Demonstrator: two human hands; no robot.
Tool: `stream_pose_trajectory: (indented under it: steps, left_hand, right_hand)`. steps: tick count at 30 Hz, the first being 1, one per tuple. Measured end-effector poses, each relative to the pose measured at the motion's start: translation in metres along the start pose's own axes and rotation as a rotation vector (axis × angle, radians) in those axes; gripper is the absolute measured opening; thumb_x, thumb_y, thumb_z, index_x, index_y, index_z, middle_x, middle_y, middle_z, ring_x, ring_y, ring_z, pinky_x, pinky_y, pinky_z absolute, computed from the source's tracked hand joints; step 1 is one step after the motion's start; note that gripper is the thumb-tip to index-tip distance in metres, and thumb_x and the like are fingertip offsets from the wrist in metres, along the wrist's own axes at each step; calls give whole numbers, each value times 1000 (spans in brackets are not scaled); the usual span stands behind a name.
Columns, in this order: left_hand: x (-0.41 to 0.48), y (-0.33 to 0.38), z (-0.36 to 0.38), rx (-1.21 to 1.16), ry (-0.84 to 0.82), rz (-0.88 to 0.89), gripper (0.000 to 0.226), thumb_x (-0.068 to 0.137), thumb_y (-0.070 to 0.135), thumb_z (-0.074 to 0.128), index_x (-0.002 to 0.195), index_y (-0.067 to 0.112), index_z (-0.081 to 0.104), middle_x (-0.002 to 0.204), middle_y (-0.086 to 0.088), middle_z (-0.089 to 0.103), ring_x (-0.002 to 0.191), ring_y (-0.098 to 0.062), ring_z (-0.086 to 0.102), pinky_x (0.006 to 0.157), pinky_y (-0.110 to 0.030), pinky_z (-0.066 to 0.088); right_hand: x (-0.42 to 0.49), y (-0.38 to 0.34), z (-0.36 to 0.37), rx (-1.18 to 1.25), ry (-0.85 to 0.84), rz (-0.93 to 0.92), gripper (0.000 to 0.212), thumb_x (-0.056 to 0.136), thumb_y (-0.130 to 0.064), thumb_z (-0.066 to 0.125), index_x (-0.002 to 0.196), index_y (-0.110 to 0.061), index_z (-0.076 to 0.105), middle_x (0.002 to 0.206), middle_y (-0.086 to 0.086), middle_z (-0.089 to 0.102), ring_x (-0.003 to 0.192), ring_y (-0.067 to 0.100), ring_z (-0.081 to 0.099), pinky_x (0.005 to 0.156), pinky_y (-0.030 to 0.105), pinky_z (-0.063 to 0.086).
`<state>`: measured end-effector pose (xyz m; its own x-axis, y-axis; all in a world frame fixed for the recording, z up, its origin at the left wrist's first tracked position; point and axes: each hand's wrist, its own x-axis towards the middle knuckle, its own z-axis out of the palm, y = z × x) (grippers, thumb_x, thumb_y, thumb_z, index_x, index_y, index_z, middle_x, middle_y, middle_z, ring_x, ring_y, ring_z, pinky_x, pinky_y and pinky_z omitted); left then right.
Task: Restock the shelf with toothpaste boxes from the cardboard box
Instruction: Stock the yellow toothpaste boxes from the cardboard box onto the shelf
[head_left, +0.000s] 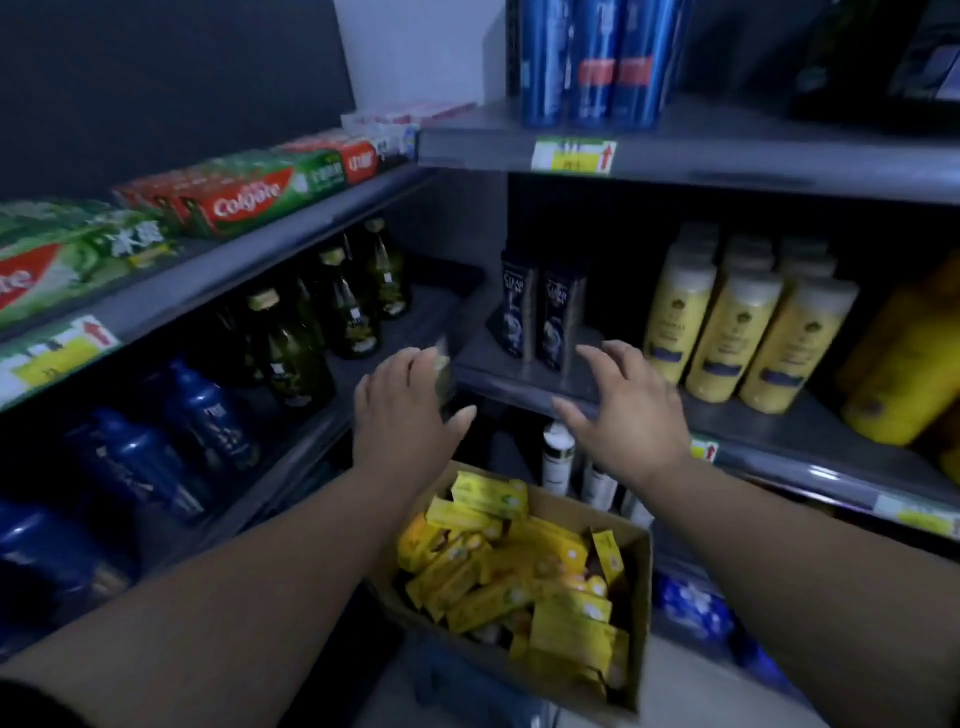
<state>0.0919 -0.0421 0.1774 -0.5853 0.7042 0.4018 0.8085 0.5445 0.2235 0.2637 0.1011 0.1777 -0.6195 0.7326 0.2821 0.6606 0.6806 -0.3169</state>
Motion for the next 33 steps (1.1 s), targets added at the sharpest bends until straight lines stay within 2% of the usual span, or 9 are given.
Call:
stream_pose_trajectory:
  steps: [3, 8, 12, 16, 20, 24, 28, 33]
  left_hand:
    - [-12, -26, 53, -29, -96, -23, 69, 82, 49, 65, 137, 14, 43, 138, -7, 47, 129, -27, 41, 105, -46, 34]
    - [-47, -58, 134, -132, -352, -83, 66, 85, 42, 66, 138, 12, 42, 136, -10, 46, 126, -31, 42, 102, -41, 35]
    - [-75, -75, 193, -190, -491, -122, 65, 83, 50, 63, 136, 19, 44, 136, -3, 44, 122, -26, 45, 97, -38, 43]
    - [-95, -83, 238, -208, -637, -163, 62, 85, 46, 64, 138, 20, 43, 140, -3, 42, 126, -25, 43, 100, -40, 41]
    - [-110, -85, 272, -252, -728, -110, 69, 81, 40, 70, 141, 22, 41, 146, -4, 39, 130, -28, 42, 103, -43, 40]
    - [-106, -77, 298, -290, -852, -58, 65, 91, 41, 59, 148, 23, 33, 155, 0, 28, 141, -20, 27, 111, -32, 29]
    - [-100, -72, 311, -325, -858, -96, 47, 94, 30, 56, 139, 23, 45, 147, -4, 41, 136, -21, 36, 107, -31, 33]
    - [-94, -83, 304, -449, -735, -233, 31, 98, 29, 48, 127, 23, 58, 122, -5, 59, 111, -21, 54, 88, -32, 45]
  right_hand:
    - [-13, 18, 48, -5, -91, 73, 66, 90, -57, 53, 146, -27, 37, 149, 4, 34, 133, 30, 38, 107, 46, 36]
    - [-46, 42, 127, -19, -247, 202, 66, 88, -54, 58, 145, -27, 39, 148, 3, 36, 133, 30, 39, 105, 44, 39]
    - [-75, 58, 183, -8, -364, 311, 63, 87, -55, 57, 143, -30, 40, 147, 0, 38, 130, 28, 41, 101, 42, 42]
    - [-97, 74, 224, 23, -445, 384, 51, 87, -55, 57, 132, -34, 48, 144, -6, 40, 124, 23, 45, 94, 37, 46]
    - [-116, 84, 252, 34, -500, 421, 57, 88, -54, 57, 140, -36, 40, 148, -6, 37, 128, 23, 45, 94, 37, 47]
    - [-126, 86, 271, 84, -538, 444, 64, 89, -54, 56, 146, -36, 33, 150, -4, 36, 132, 22, 41, 99, 40, 46]
    - [-125, 85, 282, 167, -583, 437, 63, 89, -51, 59, 145, -39, 33, 151, -5, 36, 134, 20, 41, 102, 40, 45]
    - [-114, 77, 303, 234, -645, 329, 65, 85, -37, 71, 142, -36, 40, 148, -7, 39, 132, 18, 42, 102, 34, 45]
